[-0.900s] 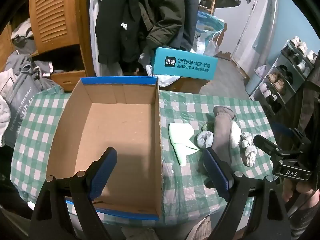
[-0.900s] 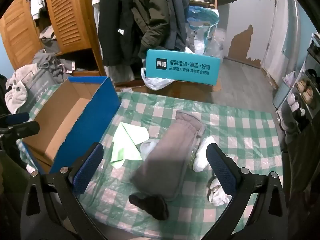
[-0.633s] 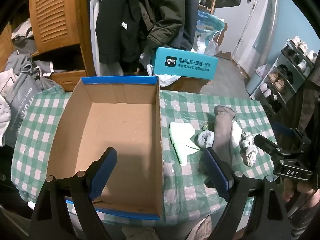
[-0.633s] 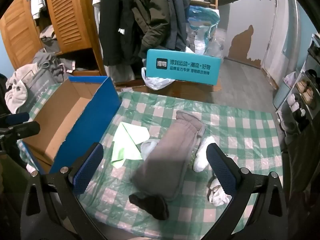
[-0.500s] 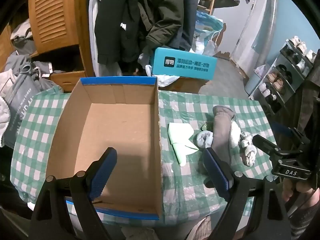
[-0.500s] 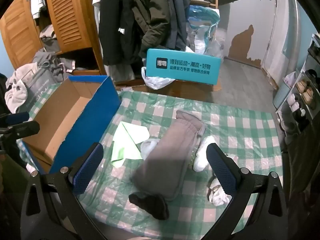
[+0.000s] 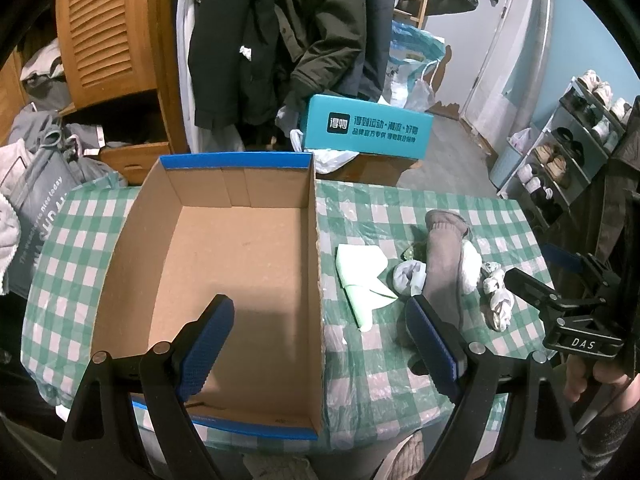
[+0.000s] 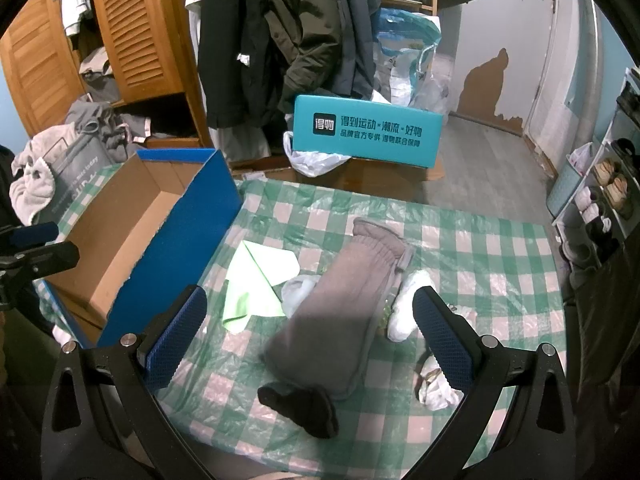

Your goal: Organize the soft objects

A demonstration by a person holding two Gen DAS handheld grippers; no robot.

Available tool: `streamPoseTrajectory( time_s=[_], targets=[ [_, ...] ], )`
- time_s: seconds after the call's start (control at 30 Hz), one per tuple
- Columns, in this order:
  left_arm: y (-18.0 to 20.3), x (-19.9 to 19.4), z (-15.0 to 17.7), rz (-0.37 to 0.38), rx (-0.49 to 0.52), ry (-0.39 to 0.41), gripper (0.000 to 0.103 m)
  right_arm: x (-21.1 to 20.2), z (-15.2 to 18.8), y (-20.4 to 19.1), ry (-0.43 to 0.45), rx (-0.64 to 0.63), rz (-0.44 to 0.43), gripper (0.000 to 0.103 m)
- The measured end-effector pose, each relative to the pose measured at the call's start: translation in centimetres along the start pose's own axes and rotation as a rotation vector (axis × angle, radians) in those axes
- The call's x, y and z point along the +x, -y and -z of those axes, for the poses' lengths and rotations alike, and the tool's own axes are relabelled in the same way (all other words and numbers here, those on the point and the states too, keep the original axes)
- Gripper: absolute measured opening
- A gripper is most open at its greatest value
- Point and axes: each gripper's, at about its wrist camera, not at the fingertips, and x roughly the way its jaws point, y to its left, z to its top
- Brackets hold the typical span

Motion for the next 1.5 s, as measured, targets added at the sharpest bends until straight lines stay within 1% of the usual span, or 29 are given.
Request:
streamPoseTrajectory(
  time_s=[1.5],
  targets=[
    [0.13,0.20,0.20,0.002,-0.004,-0.009,0.089,0.22,0.05,-0.04,-0.011,0.002,0.000,0.101]
  ],
)
